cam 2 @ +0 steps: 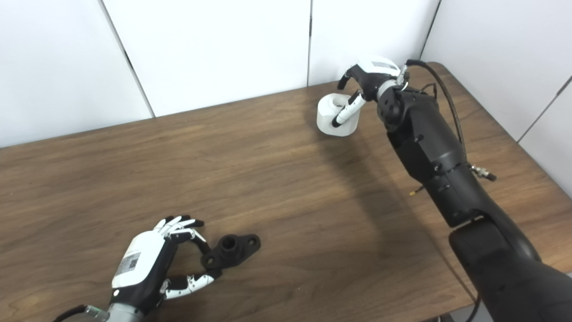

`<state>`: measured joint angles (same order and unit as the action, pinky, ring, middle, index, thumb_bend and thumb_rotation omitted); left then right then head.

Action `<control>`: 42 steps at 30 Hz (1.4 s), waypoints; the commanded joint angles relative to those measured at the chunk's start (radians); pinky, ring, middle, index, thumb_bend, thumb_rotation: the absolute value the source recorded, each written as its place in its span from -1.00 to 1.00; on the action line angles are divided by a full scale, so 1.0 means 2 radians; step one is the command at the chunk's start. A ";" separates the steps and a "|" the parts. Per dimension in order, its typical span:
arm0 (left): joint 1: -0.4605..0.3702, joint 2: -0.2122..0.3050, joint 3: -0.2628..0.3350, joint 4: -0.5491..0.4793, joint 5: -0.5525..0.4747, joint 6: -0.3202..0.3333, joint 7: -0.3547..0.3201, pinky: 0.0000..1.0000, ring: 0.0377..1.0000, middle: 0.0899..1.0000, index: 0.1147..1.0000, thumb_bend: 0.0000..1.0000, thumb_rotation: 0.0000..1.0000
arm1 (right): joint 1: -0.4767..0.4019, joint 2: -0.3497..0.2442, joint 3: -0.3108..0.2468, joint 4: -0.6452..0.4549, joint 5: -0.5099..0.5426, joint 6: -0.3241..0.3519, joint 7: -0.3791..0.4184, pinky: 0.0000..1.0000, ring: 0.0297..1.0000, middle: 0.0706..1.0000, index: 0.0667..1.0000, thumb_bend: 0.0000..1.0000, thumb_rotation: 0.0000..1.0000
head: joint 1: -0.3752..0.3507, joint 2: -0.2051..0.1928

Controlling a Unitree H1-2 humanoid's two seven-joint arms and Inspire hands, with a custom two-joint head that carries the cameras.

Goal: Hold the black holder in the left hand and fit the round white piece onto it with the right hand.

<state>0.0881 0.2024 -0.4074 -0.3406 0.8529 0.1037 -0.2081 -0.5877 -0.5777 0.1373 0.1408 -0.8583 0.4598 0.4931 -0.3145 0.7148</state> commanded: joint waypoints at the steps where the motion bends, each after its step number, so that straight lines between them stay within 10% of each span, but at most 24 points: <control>1: 0.005 0.003 -0.004 -0.003 0.005 0.000 -0.010 0.92 0.77 0.59 -0.16 0.03 -0.88 | -0.027 -0.018 -0.002 -0.014 0.003 -0.008 -0.018 0.64 0.96 0.84 0.34 0.87 -0.47 | 0.000 0.001; 42: 0.004 -0.002 -0.007 -0.009 0.008 0.002 -0.014 0.91 0.77 0.59 -0.16 0.03 -0.88 | -0.023 -0.028 0.022 -0.002 0.009 0.004 -0.007 0.71 0.98 0.86 0.35 0.93 -0.49 | 0.008 0.007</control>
<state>0.0880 0.1985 -0.4108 -0.3457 0.8627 0.1073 -0.2109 -0.5875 -0.6109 0.1895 0.1528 -0.8383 0.4651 0.5088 -0.2991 0.7271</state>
